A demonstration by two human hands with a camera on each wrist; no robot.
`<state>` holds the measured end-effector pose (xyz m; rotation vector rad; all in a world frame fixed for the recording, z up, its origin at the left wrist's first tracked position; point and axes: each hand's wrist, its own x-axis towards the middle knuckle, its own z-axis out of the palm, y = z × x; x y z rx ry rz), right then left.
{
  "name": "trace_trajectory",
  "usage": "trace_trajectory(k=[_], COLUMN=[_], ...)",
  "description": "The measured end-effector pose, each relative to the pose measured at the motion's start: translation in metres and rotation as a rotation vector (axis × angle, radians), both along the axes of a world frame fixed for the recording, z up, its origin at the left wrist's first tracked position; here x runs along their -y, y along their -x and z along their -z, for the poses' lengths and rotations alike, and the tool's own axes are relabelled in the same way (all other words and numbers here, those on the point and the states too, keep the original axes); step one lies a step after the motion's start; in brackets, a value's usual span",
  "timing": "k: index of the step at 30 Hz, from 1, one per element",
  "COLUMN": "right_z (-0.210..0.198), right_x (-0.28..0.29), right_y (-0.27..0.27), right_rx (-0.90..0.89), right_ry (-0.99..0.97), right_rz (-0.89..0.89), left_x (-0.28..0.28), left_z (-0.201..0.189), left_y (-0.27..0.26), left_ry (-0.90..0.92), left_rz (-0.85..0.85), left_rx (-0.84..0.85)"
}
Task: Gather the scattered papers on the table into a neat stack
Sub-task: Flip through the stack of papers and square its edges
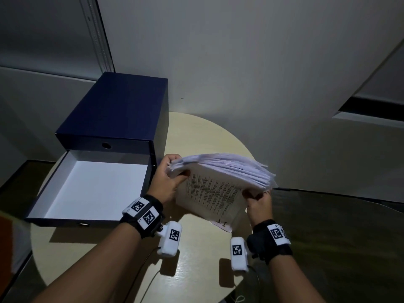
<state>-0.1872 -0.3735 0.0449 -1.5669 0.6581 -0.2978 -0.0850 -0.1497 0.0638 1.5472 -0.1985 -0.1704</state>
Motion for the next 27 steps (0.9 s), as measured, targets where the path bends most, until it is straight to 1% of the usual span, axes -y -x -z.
trace_trajectory(k=[2, 4, 7, 9, 11, 14, 17, 19, 21, 25, 27], right_z=[-0.002, -0.009, -0.024, -0.027, -0.024, -0.011, -0.010, -0.009, -0.008, 0.000, 0.002], right_x=[-0.006, -0.008, -0.003, 0.000, -0.004, -0.007, -0.004, -0.001, -0.001, -0.006, -0.011], right_y=[-0.001, -0.004, -0.005, -0.001, 0.006, 0.013, 0.007, 0.001, -0.003, -0.008, -0.013], right_rx=[-0.027, -0.003, 0.063, 0.085, 0.067, 0.073, 0.141, 0.140, 0.097, -0.012, -0.087], right_ry=[0.000, 0.015, 0.044, 0.041, 0.040, 0.022, 0.027, 0.016, 0.023, 0.065, 0.074], right_rz=[-0.010, 0.016, 0.013, 0.002, -0.050, -0.059, -0.064, -0.082, -0.076, -0.090, -0.056], left_x=[0.003, 0.008, 0.013, 0.012, 0.010, 0.006, -0.001, -0.004, -0.008, -0.014, -0.012], left_z=[-0.002, -0.013, -0.041, -0.046, -0.037, -0.015, -0.010, -0.010, -0.008, -0.003, -0.004], left_y=[0.000, 0.003, 0.011, 0.018, 0.024, 0.027, 0.021, 0.015, 0.009, 0.000, -0.003], left_ry=[-0.038, -0.045, 0.028, 0.094, 0.097, 0.020, 0.072, 0.113, 0.110, 0.025, -0.003], left_rz=[-0.004, -0.012, -0.046, -0.049, -0.024, -0.035, -0.052, -0.060, -0.080, -0.072, -0.073], left_rx=[0.009, 0.056, 0.173, 0.193, 0.163, 0.137, 0.086, 0.042, 0.006, -0.070, -0.059])
